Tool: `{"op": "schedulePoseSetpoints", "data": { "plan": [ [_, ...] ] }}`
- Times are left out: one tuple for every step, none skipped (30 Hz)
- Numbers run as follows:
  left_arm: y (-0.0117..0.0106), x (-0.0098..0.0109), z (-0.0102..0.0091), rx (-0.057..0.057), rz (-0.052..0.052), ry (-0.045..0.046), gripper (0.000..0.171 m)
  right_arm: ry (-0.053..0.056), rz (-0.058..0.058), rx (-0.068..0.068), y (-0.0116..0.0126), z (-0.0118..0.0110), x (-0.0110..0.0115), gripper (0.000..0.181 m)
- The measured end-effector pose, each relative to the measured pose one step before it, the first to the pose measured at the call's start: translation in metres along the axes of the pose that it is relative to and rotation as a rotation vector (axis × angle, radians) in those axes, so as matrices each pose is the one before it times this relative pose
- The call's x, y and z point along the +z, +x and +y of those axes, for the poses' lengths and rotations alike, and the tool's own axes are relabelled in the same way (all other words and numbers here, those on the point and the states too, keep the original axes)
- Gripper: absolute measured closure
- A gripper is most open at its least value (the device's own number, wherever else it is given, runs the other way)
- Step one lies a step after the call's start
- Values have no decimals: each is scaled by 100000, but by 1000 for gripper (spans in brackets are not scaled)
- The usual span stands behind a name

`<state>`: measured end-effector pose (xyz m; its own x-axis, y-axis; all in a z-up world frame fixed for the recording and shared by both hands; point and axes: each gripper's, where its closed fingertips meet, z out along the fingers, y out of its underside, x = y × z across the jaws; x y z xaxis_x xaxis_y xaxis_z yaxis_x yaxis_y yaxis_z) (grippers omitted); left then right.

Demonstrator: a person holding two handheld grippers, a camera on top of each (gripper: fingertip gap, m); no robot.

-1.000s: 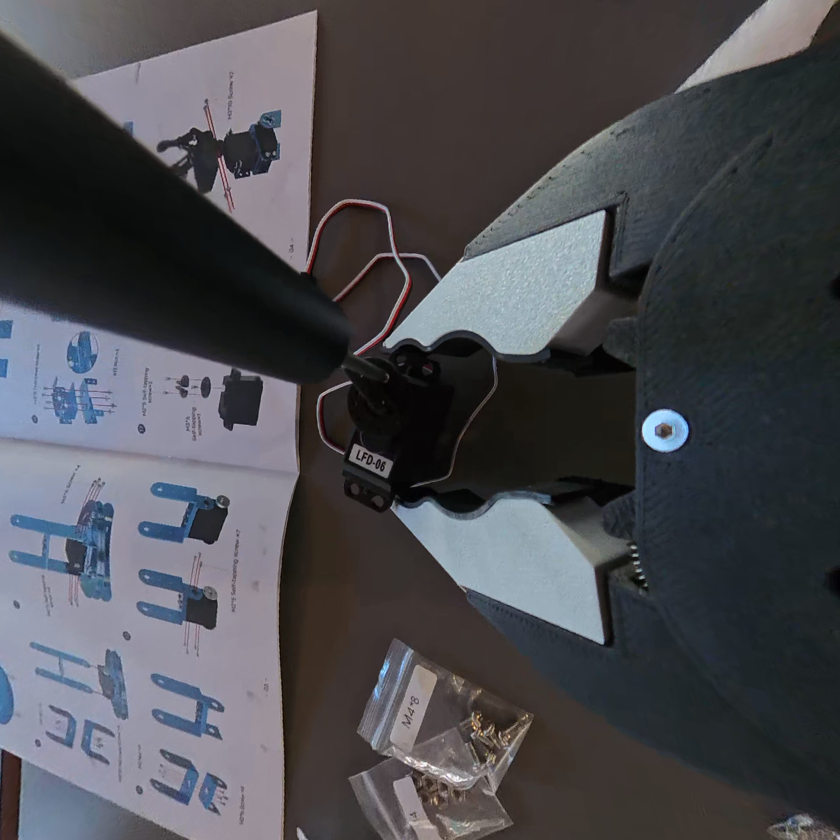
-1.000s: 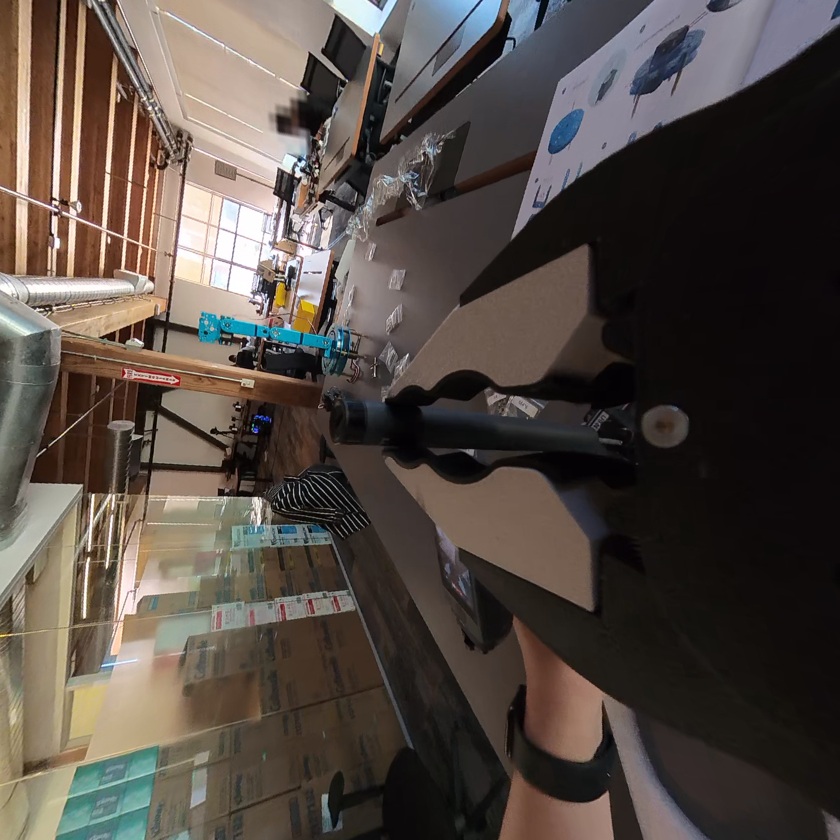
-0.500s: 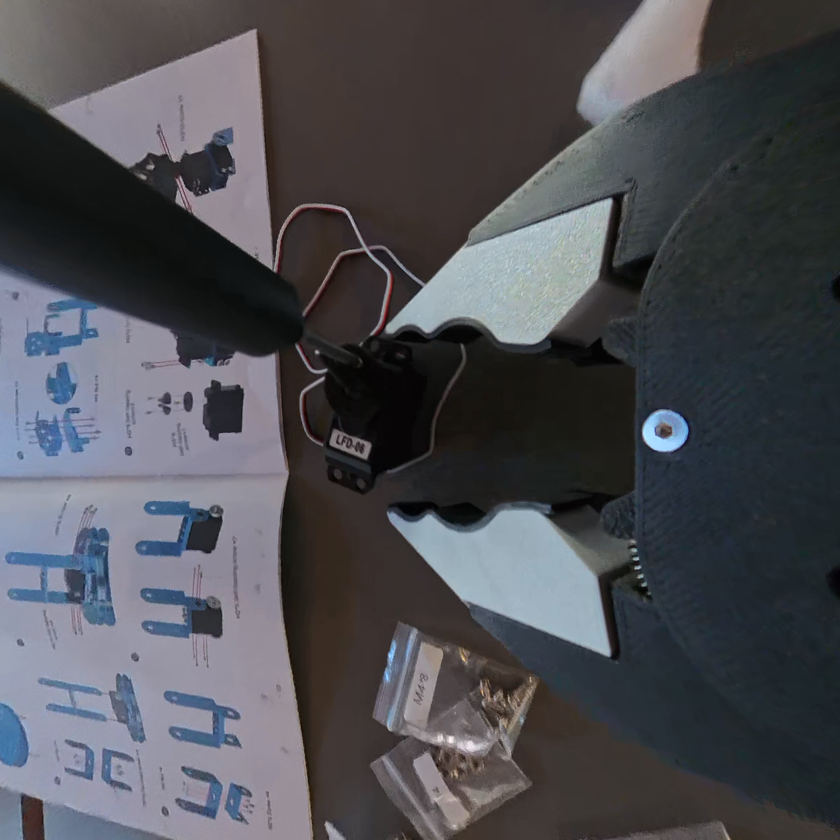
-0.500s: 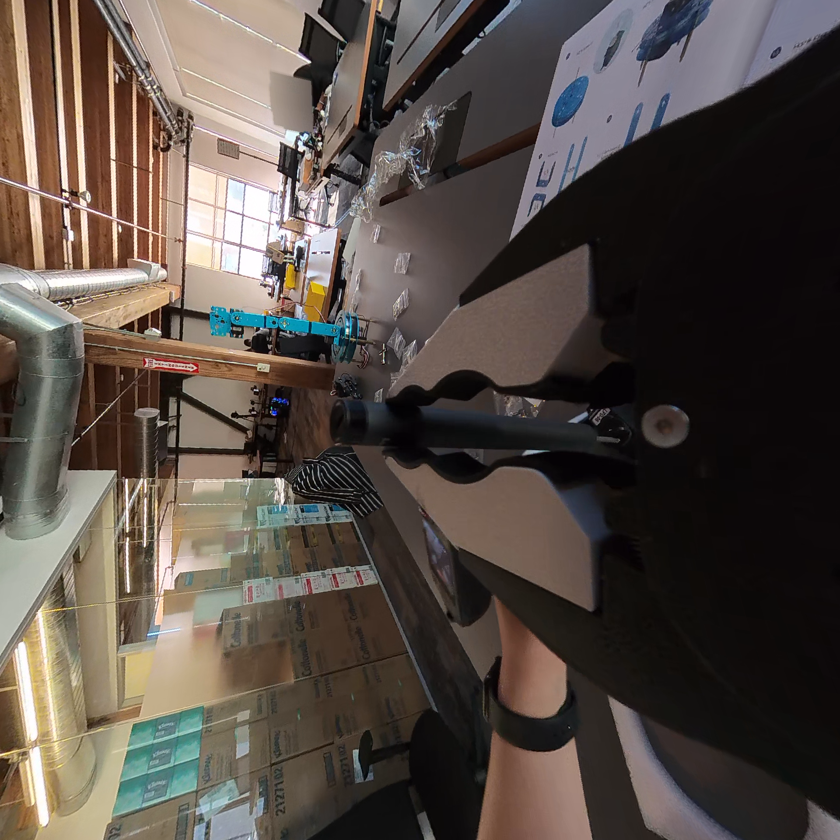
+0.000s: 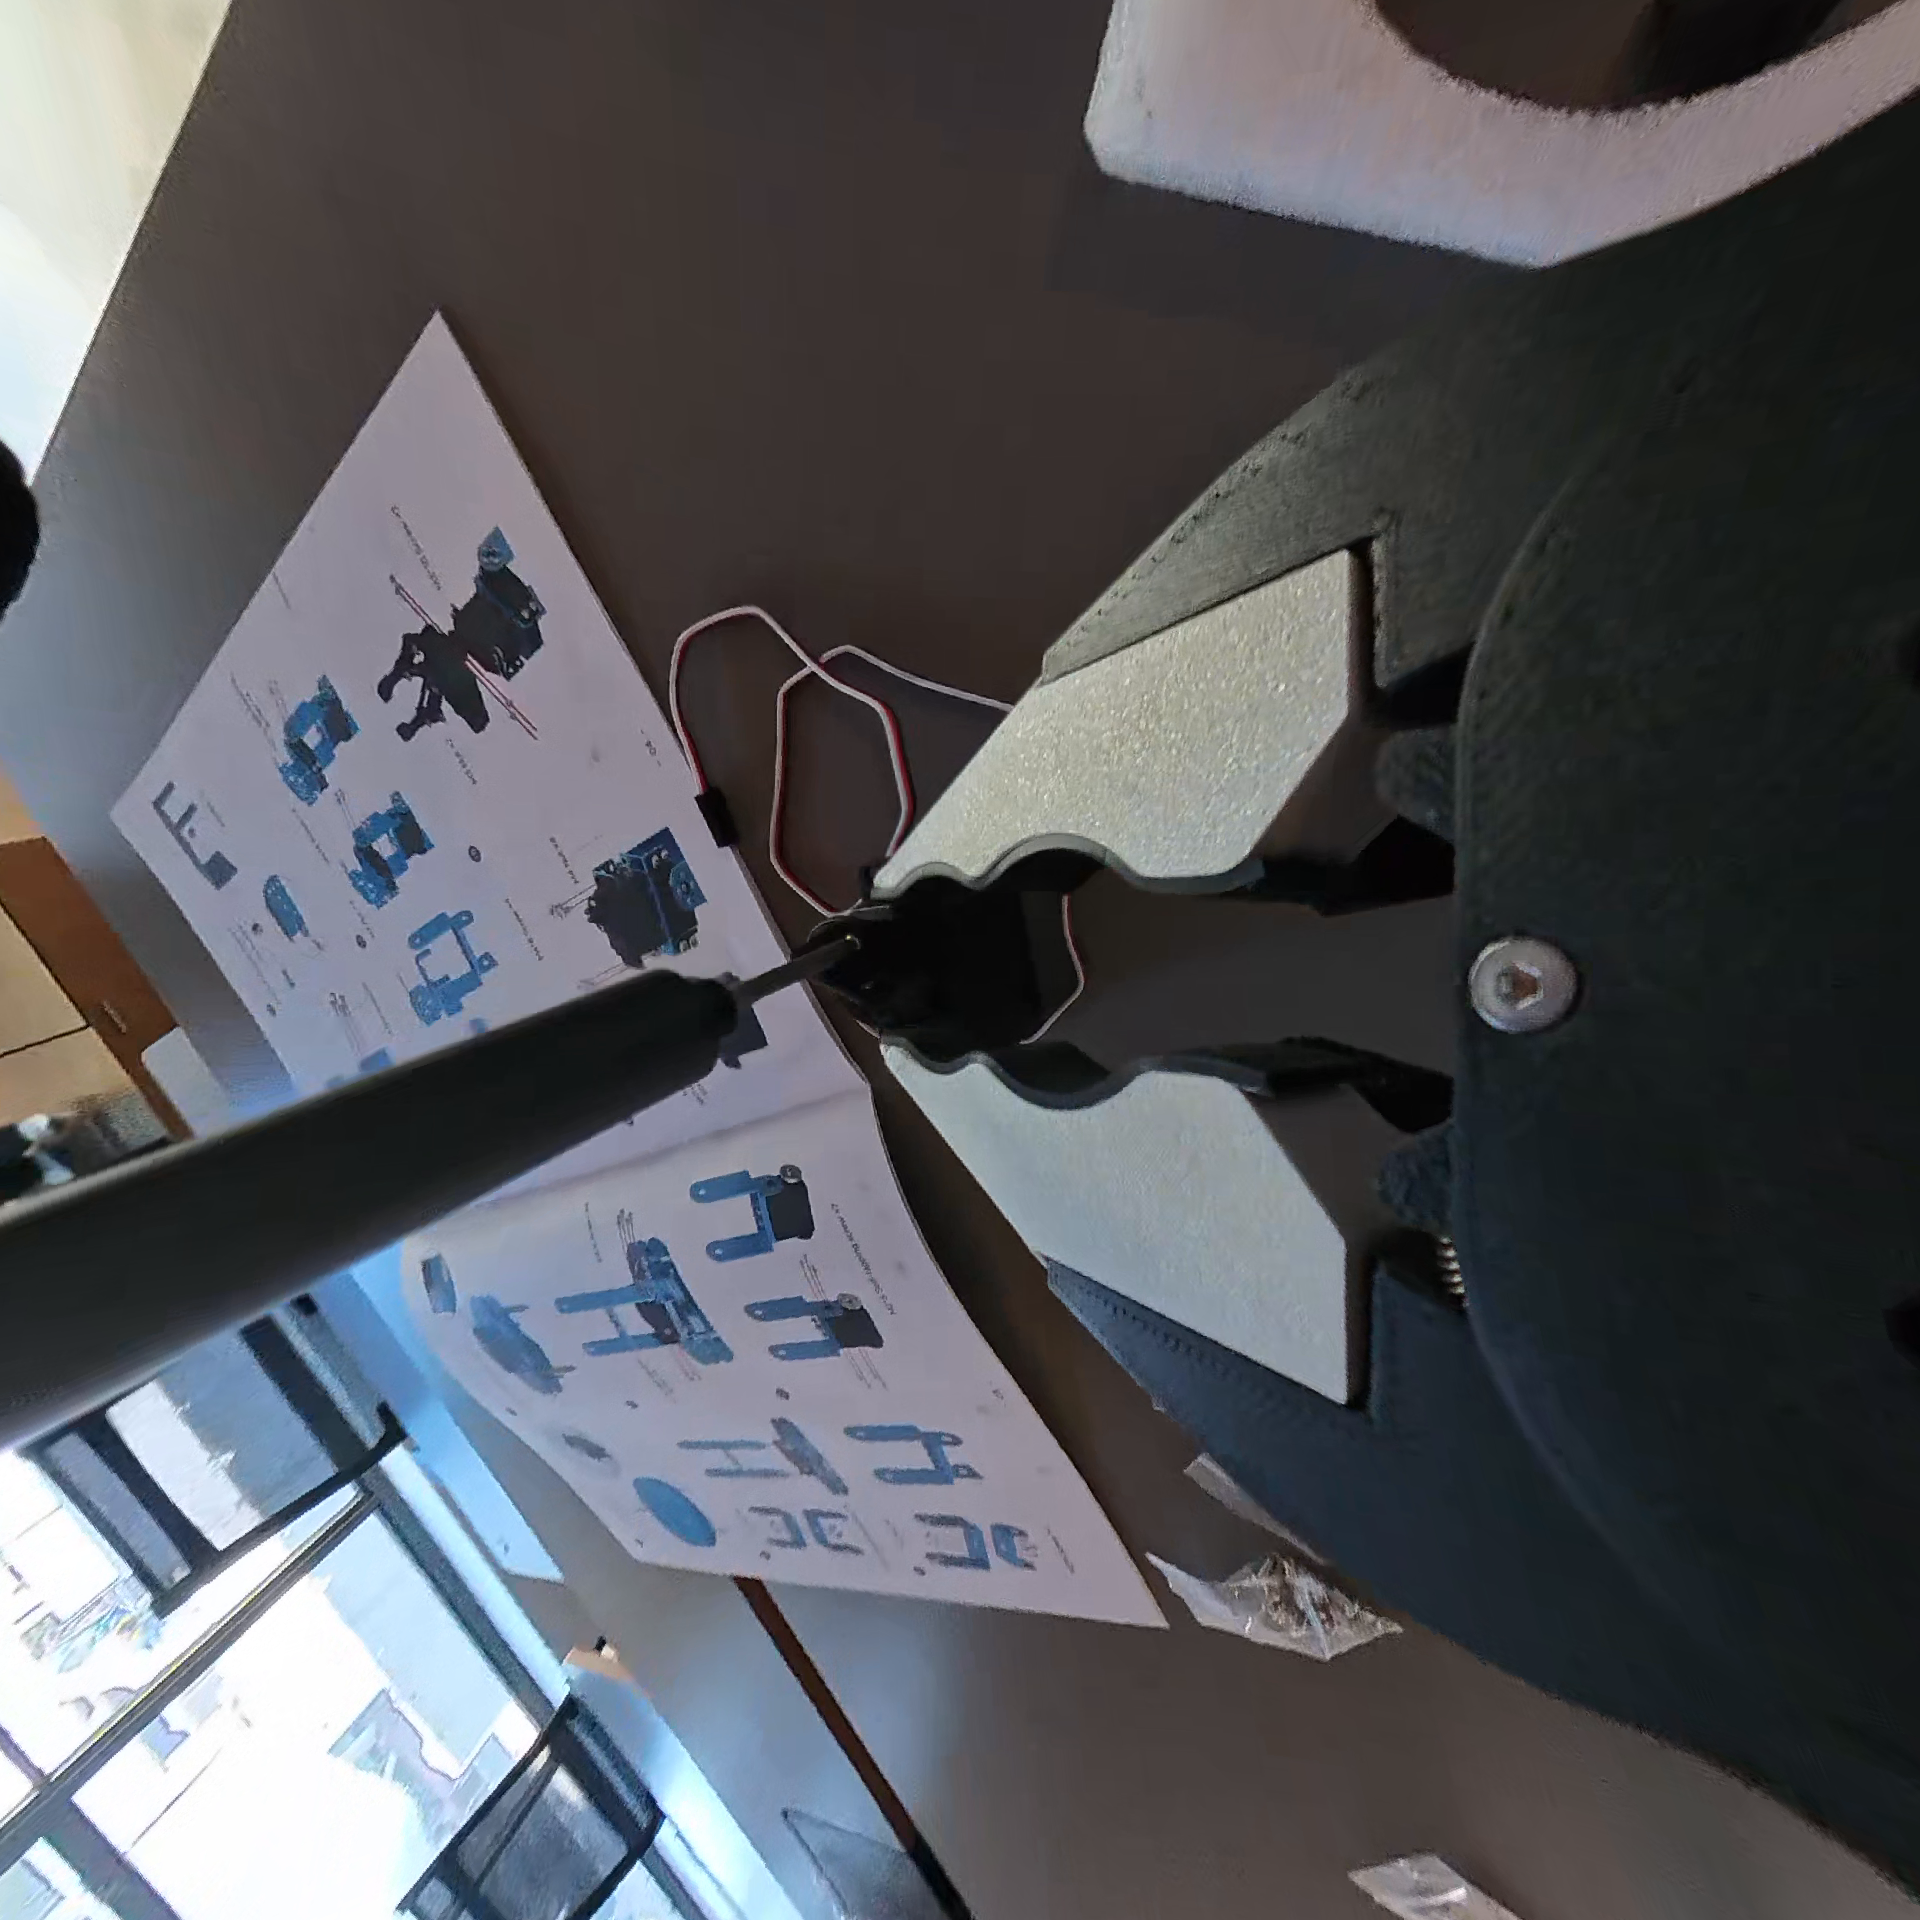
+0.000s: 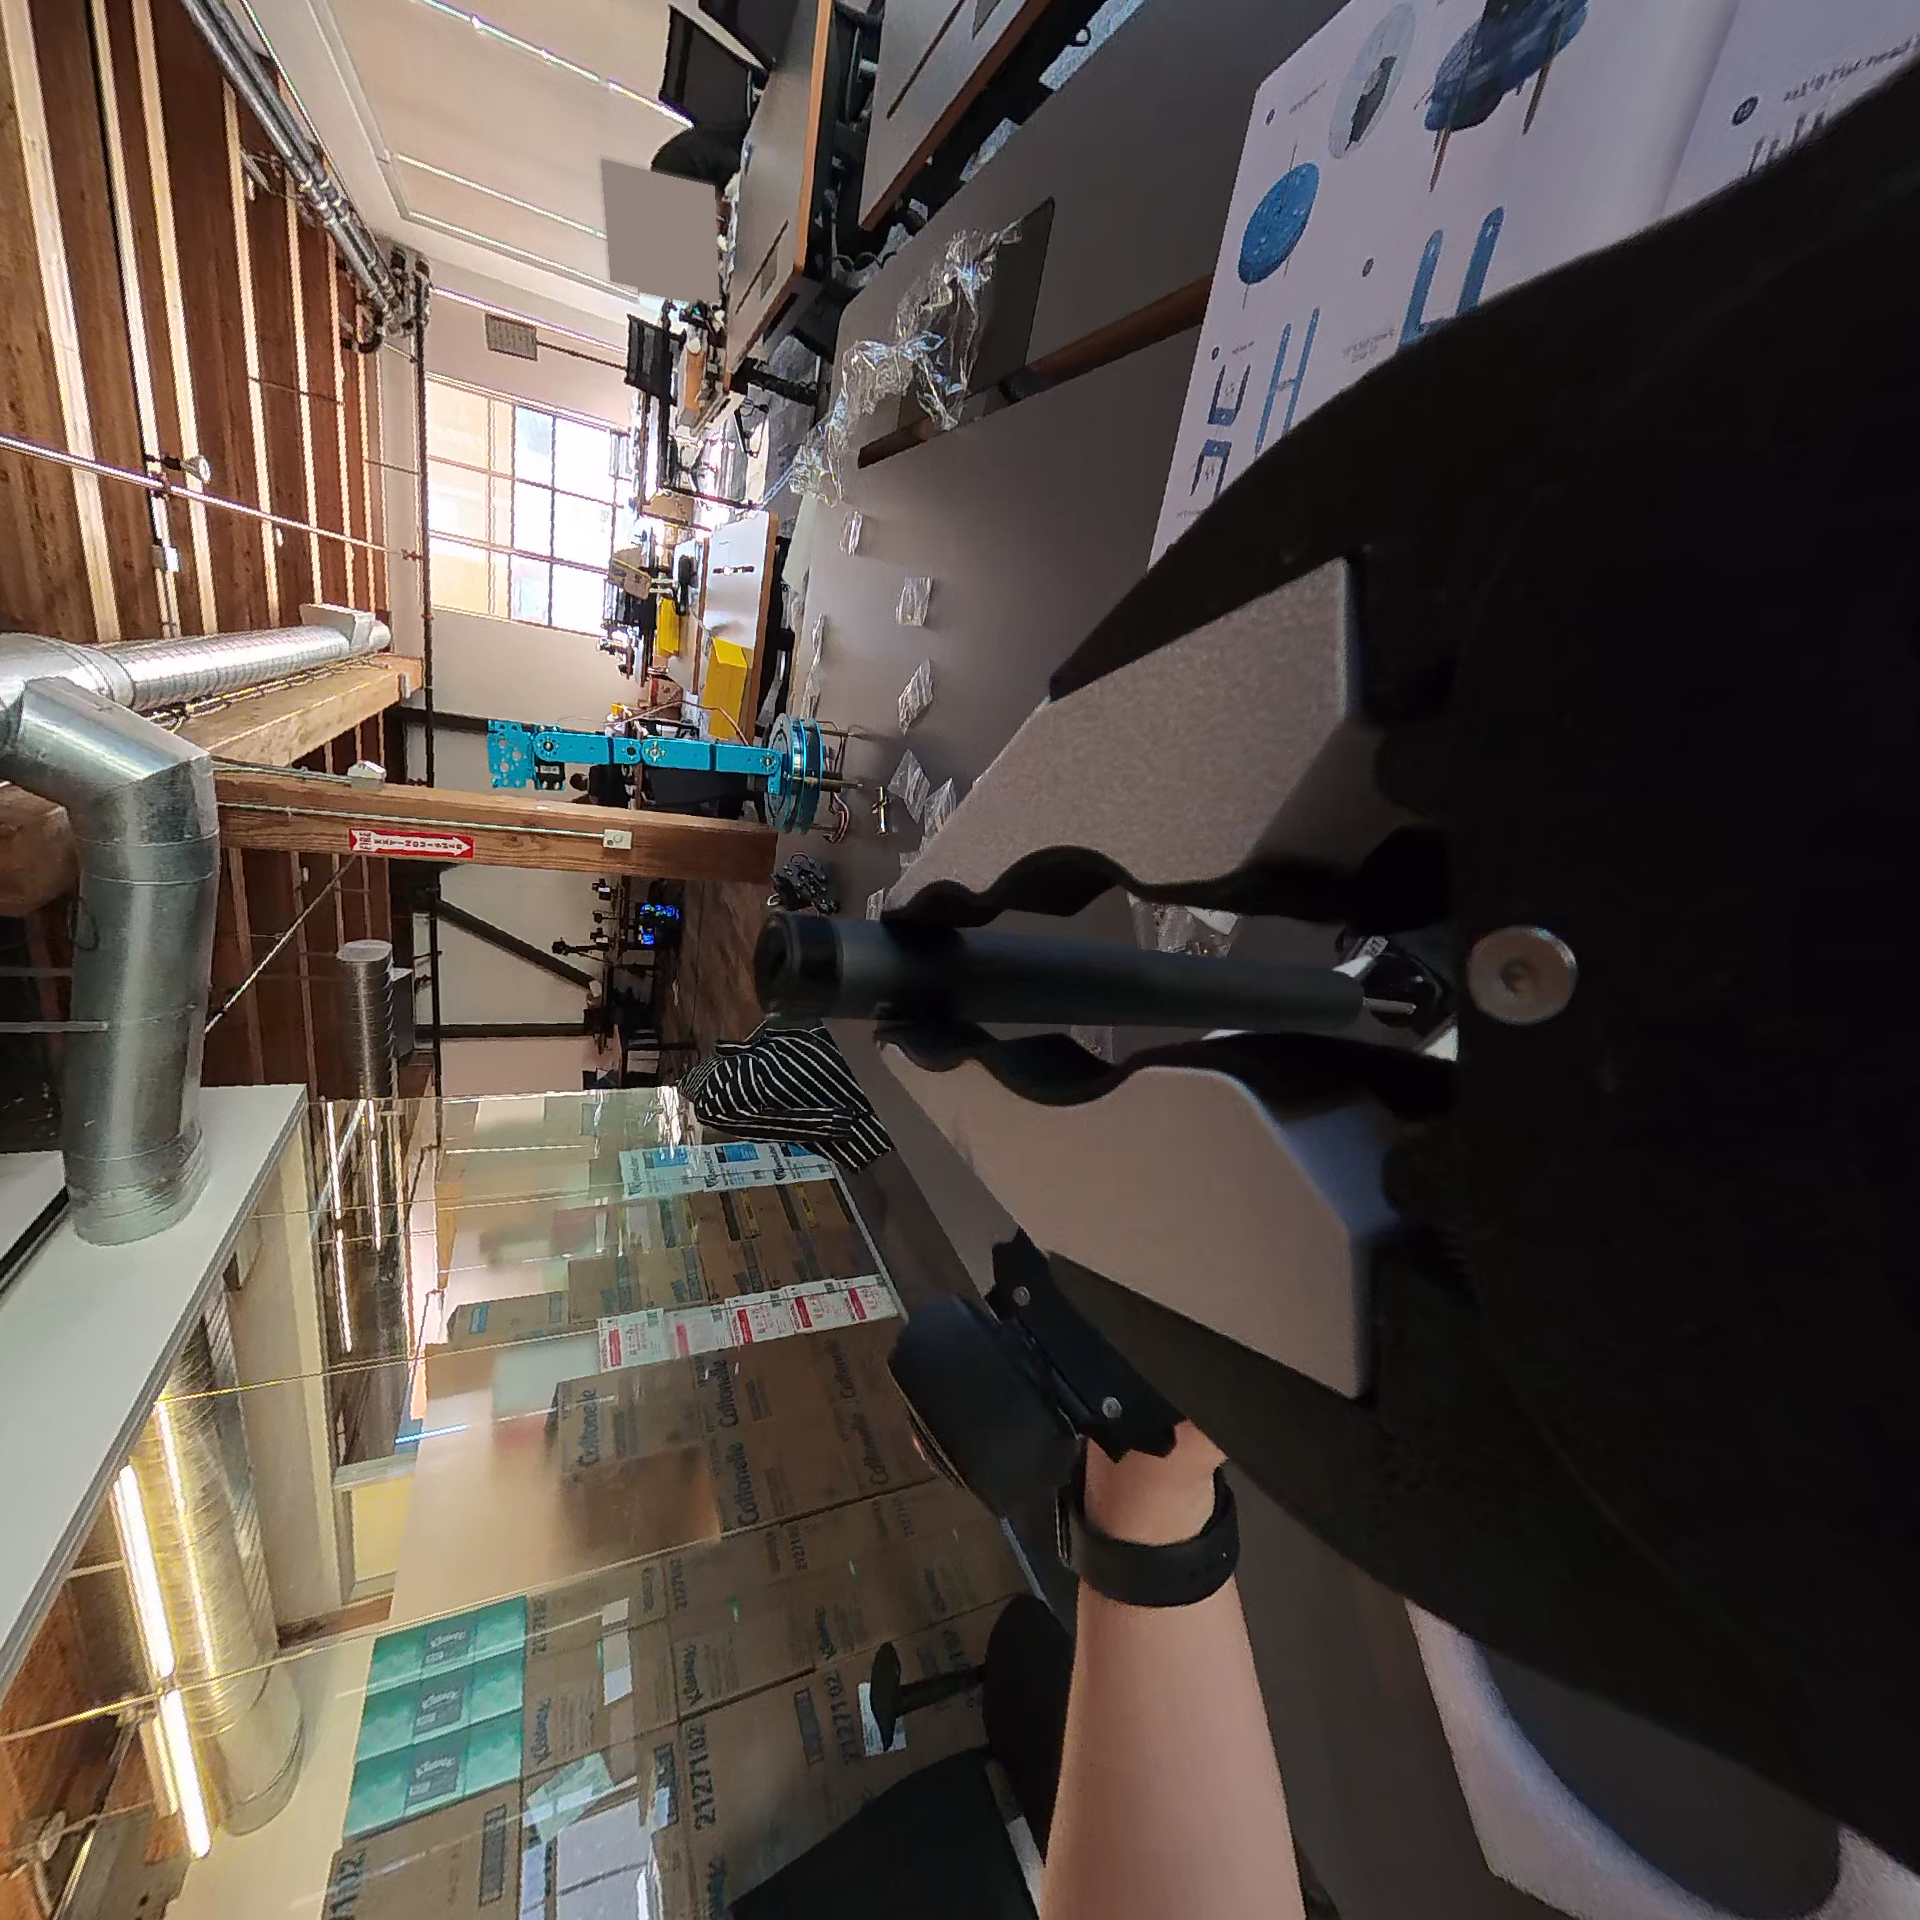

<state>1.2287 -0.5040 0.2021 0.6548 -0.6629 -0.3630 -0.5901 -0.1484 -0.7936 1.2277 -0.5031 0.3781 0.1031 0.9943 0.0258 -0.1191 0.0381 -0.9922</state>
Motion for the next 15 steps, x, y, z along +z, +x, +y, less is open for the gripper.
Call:
{"op": "schedulePoseSetpoints", "data": {
  "plan": [
    [-4, -45, 20, 1291, -1372, 426, 150, -12, 129, -103, 45, 2, 1, 165],
    [9, -38, 7, 946, -1091, 316, 150, 44, -117, 240, 15, 7, 17, 165],
    [7, -25, 9, 787, -893, 131, 150, 133, -191, 331, 9, 3, 13, 165],
    [39, -19, -18, 825, -707, 171, 150, 148, 77, 126, 31, -10, 12, 165],
    [48, -29, -51, 982, -550, 293, 150, 169, 185, 24, 55, -14, 4, 165],
    [-7, -29, -20, 1119, -953, 10, 150, 78, 128, 141, 47, -8, 19, 165],
    [-73, -1, 24, 898, -1446, -179, 150, 16, 241, 118, 52, 22, 31, 166],
    [-28, 9, -11, 398, -1190, 240, 150, 185, 2, 86, 11, -2, 42, 165],
    [26, 19, -42, 6, -814, 645, 150, 272, -344, 307, -53, -24, 49, 165],
    [26, 12, -48, 25, -769, 630, 150, 109, -218, 216, -49, -11, 37, 165],
    [14, 8, -25, 324, -818, 578, 150, -92, -192, -203, -57, -11, 43, 165],
    [38, -8, -44, 531, -670, 721, 151, -170, -148, -355, -60, -1, 36, 165],
    [32, -14, -45, 476, -401, 780, 151, -238, -391, -151, -79, -9, 46, 165],
    [28, -13, -42, 96, -128, 641, 151, -320, -674, -83, -94, -6, 54, 165],
    [3, -3, -10, -381, 82, 442, 151, -341, -747, -417, -101, -2, 61, 165]
  ]
}}
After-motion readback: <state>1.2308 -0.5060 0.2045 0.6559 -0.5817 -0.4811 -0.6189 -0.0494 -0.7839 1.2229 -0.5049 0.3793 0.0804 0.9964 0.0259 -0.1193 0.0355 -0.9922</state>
